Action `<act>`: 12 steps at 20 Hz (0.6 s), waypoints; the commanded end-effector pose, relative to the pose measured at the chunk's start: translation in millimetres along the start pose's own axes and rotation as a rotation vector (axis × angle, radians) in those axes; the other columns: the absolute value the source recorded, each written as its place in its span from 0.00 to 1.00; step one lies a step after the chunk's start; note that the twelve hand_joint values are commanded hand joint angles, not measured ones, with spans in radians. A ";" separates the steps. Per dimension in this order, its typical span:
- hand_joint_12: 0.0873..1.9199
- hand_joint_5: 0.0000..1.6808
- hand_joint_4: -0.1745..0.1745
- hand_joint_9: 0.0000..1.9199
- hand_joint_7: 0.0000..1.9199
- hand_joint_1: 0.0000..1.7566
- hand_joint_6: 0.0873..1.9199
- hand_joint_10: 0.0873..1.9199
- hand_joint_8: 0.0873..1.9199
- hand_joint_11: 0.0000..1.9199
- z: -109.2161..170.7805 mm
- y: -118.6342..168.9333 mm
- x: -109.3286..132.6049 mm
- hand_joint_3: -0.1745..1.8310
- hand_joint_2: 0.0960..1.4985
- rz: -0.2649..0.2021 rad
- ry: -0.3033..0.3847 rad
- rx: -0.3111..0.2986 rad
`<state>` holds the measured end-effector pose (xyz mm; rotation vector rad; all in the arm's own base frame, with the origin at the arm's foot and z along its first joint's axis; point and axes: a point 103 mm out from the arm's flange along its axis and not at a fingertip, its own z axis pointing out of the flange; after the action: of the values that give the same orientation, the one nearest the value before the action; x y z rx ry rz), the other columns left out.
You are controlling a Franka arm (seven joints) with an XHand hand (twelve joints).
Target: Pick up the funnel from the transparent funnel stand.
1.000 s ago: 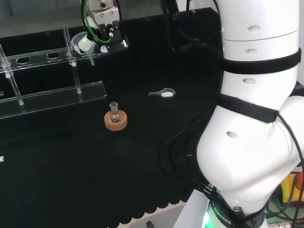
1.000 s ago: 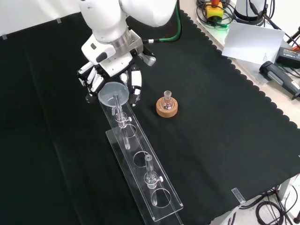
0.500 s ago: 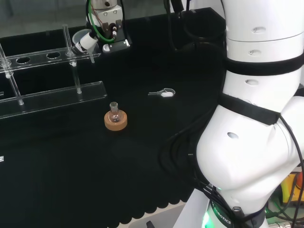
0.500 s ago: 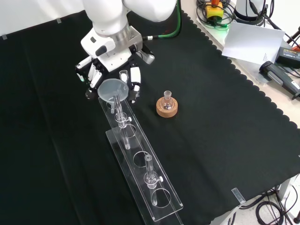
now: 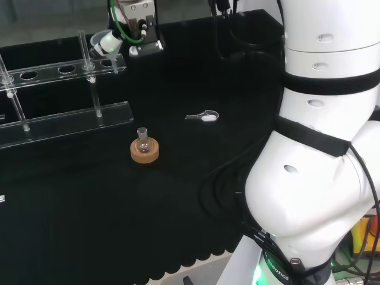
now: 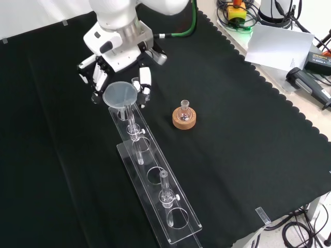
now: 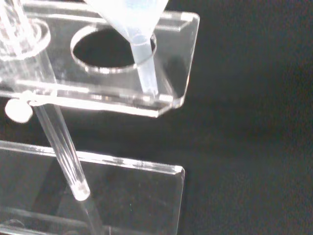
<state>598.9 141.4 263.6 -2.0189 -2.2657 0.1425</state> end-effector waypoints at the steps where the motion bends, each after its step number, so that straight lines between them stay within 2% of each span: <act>1: 0.77 0.53 0.37 0.48 0.62 0.42 0.03 0.19 0.23 0.00 -16.8 0.7 -5.8 0.52 0.36 -0.002 0.022 -0.004; 8: 0.77 0.54 0.36 0.49 0.63 0.43 0.06 0.17 0.25 0.00 -40.6 -0.9 -11.1 0.53 0.36 -0.011 0.030 -0.018; 12: 0.77 0.50 0.36 0.51 0.63 0.43 0.15 0.13 0.28 0.00 -54.7 -2.7 -14.0 0.53 0.35 -0.024 0.008 -0.025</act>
<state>605.0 131.3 303.8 -2.0032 -2.2717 0.0957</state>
